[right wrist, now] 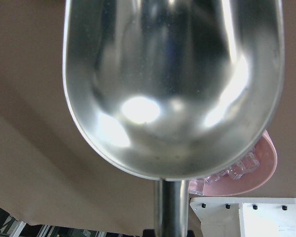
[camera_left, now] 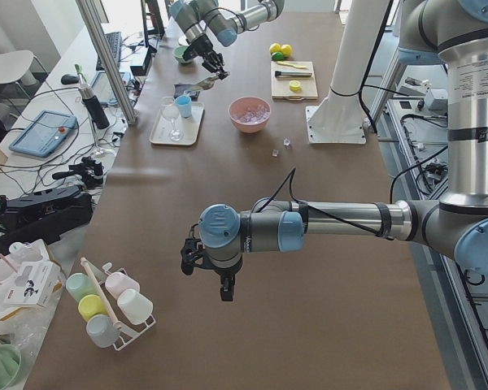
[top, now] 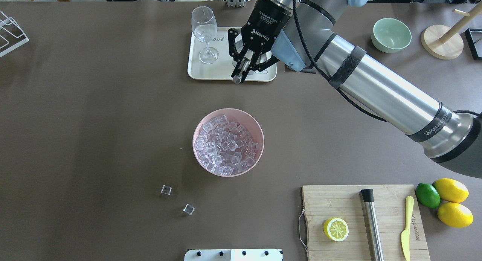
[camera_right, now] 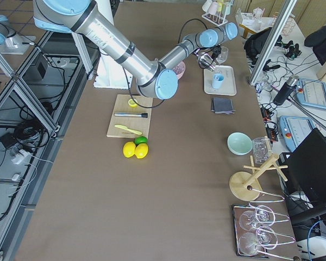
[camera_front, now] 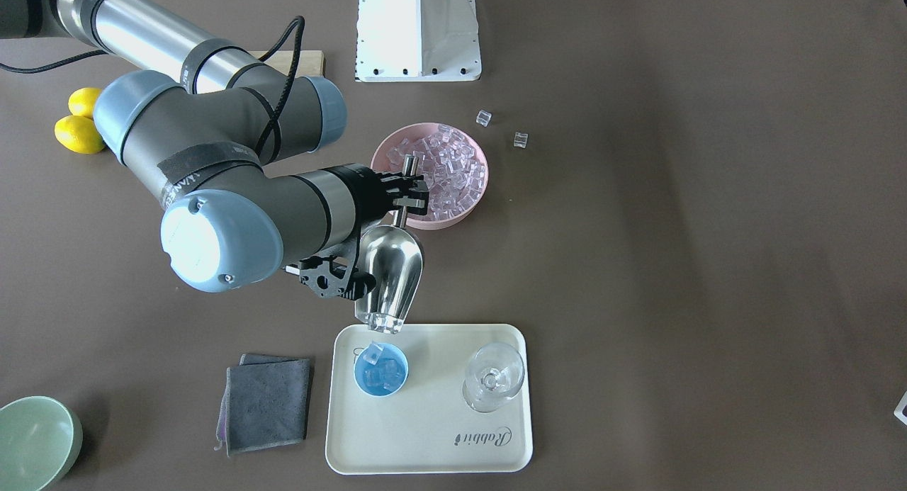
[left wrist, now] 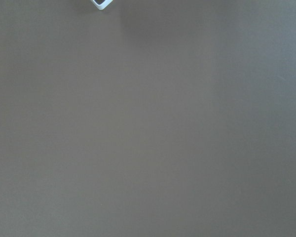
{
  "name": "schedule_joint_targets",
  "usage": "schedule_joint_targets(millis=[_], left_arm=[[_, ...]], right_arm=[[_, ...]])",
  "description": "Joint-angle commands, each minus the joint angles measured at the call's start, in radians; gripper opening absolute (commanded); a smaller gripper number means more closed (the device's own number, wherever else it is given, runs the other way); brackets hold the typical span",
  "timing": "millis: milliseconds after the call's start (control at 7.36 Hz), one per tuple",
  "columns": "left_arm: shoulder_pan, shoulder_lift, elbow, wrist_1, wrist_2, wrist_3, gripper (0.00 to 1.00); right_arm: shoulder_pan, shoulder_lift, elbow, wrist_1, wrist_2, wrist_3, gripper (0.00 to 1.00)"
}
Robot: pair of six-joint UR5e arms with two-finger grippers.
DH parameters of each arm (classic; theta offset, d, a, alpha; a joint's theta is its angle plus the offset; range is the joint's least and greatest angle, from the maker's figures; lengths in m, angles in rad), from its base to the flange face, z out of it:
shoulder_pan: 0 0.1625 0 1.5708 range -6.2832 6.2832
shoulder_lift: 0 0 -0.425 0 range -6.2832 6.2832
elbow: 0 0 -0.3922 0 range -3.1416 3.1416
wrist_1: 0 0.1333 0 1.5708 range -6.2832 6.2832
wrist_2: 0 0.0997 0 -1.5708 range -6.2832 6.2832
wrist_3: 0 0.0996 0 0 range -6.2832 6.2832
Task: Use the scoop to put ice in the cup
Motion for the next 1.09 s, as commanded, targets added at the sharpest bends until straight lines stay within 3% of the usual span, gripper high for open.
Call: schedule_joint_targets(millis=[0,679,951], left_arm=[[-0.001,0.0,-0.001,0.0,0.004,0.0,0.98],[-0.003,0.002,0.0,0.0,0.019,0.0,0.98],[-0.003,0.002,0.0,0.002,0.038,0.0,0.98]], right_arm=[[0.001,-0.002,0.0,0.0,0.001,0.0,0.0],[0.001,-0.013,0.002,0.0,-0.005,0.0,0.0],[-0.001,-0.08,0.078,0.0,-0.066,0.003,0.0]])
